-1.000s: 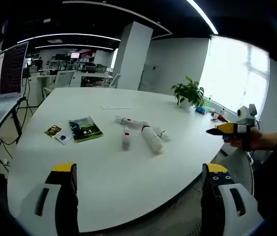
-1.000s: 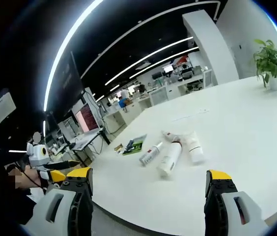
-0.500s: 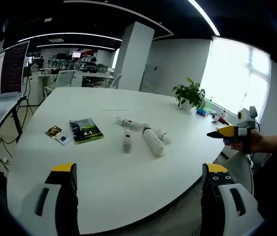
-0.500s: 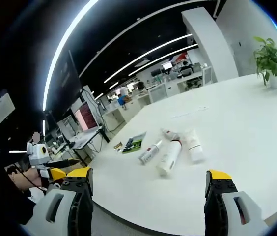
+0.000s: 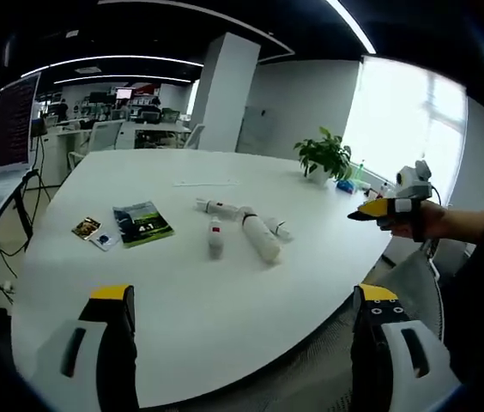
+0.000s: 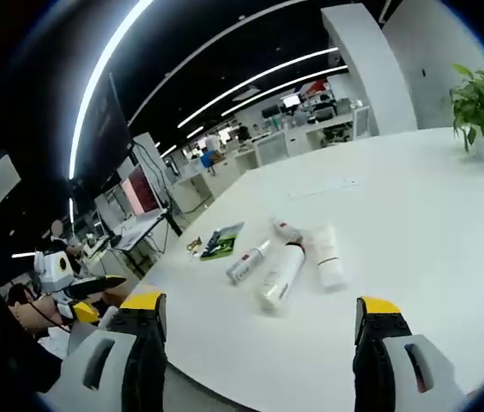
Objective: Arrange the skincare products in the storage area until every visible bottle or jar stands upright without overlapping.
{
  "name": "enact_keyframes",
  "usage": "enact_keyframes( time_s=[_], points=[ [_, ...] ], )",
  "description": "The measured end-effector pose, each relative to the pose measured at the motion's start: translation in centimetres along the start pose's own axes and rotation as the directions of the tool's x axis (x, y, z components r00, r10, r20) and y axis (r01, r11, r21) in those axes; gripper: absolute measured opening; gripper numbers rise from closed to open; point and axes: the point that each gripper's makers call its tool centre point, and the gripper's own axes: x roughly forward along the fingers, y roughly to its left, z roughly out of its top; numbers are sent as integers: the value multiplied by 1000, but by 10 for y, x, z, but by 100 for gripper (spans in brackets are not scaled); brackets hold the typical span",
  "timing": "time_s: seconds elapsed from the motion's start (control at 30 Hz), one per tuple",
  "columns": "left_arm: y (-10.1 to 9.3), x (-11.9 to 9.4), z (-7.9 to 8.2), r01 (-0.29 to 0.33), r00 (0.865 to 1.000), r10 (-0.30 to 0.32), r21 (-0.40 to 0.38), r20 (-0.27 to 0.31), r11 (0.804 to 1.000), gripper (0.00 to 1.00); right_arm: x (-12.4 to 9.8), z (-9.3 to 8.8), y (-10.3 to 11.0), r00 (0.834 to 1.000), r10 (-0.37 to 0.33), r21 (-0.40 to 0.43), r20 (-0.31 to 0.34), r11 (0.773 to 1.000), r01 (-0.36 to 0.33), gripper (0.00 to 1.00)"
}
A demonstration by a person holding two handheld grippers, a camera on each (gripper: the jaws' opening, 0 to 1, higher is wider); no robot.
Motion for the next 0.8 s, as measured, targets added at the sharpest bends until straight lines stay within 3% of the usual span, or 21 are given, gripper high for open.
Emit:
enact_keyframes(
  time_s=[0.33, 0.57, 0.8],
  points=[
    [4, -1, 1, -13, 1000, 14, -26, 14, 1000, 98, 29, 6, -29, 996, -52, -9, -74, 999, 51, 89],
    [2, -1, -3, -11, 1000, 11, -22, 3, 1000, 98, 47, 0, -56, 982, -123, -44, -144, 992, 117, 85],
    [2, 0, -1, -7, 1000, 7, -68, 3, 998, 98, 75, -1, -71, 964, -129, -75, -234, 991, 115, 83]
  ],
)
